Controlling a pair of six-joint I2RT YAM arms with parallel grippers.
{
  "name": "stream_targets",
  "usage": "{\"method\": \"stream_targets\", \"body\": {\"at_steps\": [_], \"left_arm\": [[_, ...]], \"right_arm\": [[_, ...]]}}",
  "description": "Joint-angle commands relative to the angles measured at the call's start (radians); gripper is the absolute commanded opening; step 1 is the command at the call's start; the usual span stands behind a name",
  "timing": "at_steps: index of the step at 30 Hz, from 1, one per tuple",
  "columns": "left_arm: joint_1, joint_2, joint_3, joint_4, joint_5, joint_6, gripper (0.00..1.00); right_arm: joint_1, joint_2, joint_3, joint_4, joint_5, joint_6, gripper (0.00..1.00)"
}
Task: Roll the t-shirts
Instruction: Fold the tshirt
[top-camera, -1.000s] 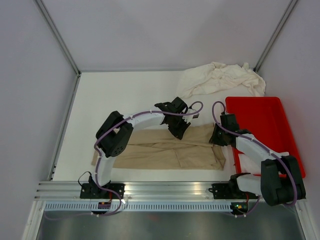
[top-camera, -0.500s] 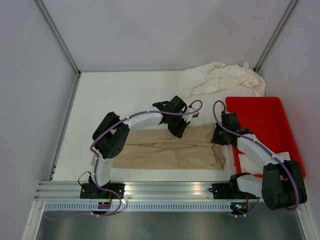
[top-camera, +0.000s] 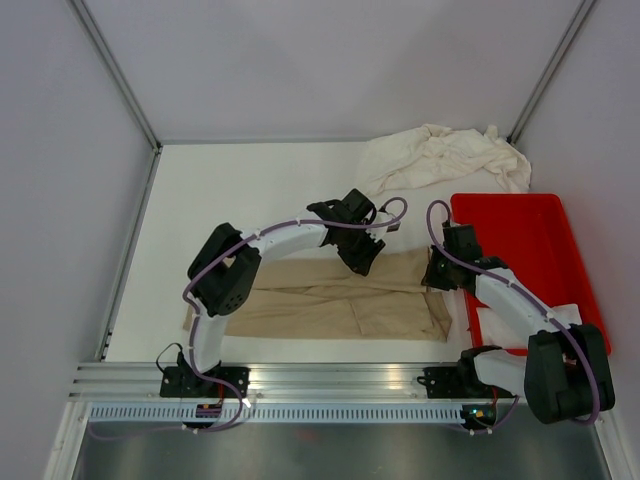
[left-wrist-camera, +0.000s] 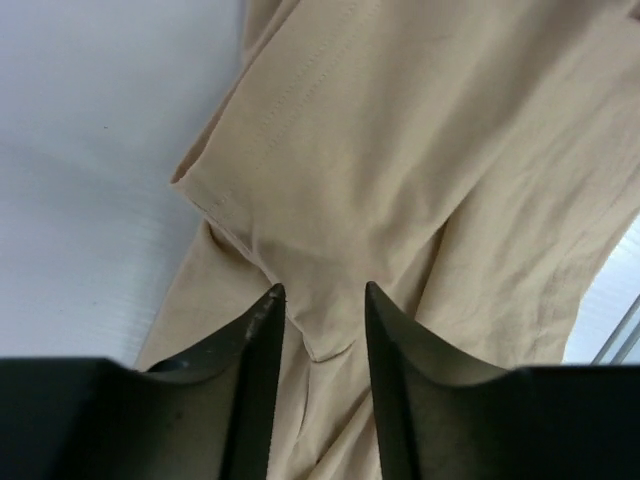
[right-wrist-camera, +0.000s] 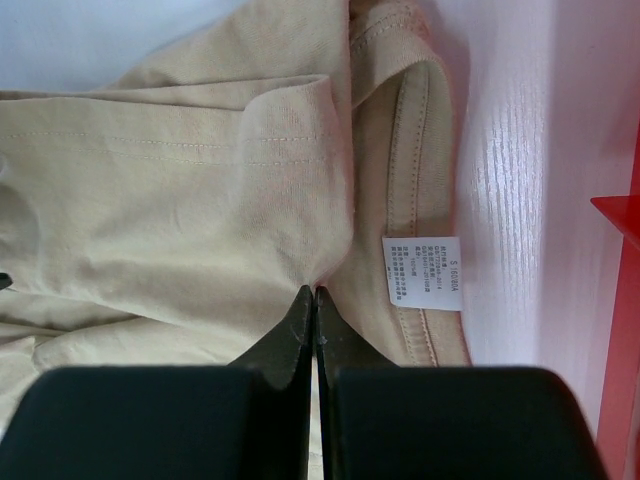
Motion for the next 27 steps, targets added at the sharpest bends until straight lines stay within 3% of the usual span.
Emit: {"method": "stream_targets", "body": {"at_steps": [1,7,13,14,18,27], "left_arm": [[-0.004,0.032,0.051,0.011,-0.072,-0.029,0.45],[-0.001,0.061,0.034,0.006,-0.096,-0.023,0.42],[0.001,0.085,0.048,-0.014,0.019,-0.018,0.39],[0.001,0.091,0.054,-0.02,0.016,-0.016,0.36],[0.001,0.07,0.051,-0.021,0.045,-0.016,0.03],[0.007,0.003,0.036,-0.024,0.03,0.011,0.02]], "right_arm": [[-0.004,0.006,-0.001,0.028,-0.012,0.01,0.0],[-0.003,0.005,0.001,0.024,-0.001,-0.001,0.0],[-0.003,0.011,0.001,0.028,0.003,-0.002,0.0],[-0.004,0.011,0.001,0.027,0.003,-0.002,0.0],[-0.003,0.005,0.004,0.022,0.008,-0.002,0.0],[-0.003,-0.018,0.028,-0.012,0.023,-0.015,0.0]]}}
